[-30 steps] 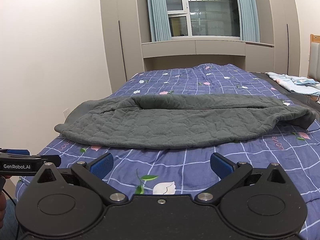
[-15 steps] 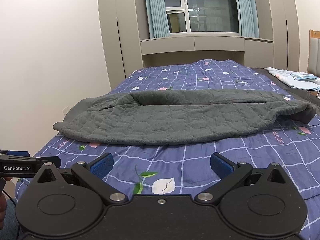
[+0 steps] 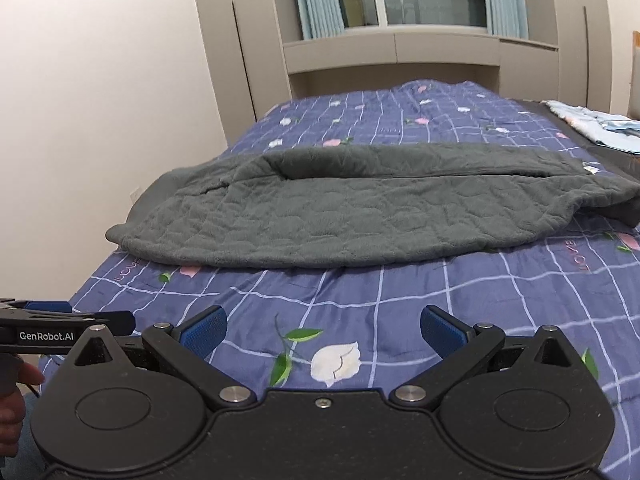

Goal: Fold towel
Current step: 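Lower both open grippers toward the waistband edge of the grey pants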

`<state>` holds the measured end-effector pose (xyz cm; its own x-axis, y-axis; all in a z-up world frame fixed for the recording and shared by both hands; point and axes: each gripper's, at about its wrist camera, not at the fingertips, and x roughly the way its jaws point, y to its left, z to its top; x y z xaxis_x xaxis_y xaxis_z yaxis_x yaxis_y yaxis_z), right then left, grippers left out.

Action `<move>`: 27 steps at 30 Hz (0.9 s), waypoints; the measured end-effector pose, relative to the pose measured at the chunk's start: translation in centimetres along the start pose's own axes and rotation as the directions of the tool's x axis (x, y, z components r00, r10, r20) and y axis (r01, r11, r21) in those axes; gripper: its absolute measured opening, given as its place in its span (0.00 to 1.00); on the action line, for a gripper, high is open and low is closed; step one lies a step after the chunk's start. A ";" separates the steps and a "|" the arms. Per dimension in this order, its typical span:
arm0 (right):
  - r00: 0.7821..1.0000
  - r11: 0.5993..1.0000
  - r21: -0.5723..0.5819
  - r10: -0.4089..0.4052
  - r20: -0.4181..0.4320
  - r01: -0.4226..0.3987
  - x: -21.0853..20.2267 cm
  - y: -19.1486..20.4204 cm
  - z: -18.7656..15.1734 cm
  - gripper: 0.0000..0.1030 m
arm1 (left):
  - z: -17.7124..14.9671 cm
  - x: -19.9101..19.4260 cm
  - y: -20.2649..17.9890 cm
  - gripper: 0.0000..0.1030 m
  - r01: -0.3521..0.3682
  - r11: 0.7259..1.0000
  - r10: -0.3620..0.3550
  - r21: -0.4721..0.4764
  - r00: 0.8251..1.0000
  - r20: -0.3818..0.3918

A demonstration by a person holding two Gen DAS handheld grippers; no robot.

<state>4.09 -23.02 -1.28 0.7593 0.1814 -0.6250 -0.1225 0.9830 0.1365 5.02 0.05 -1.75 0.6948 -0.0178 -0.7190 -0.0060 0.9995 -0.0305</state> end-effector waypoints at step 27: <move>0.990 0.982 -0.184 -0.057 -0.126 0.033 13.2 -1.5 12.3 1.00 | 16.5 13.1 1.0 1.00 -0.127 0.987 0.126 0.101 0.992 0.020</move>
<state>22.19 -22.38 -0.29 0.6782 0.1273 -0.7238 -0.2129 0.9767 -0.0277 25.97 1.23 0.26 0.7027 0.1089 -0.7032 -0.0217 0.9910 0.1318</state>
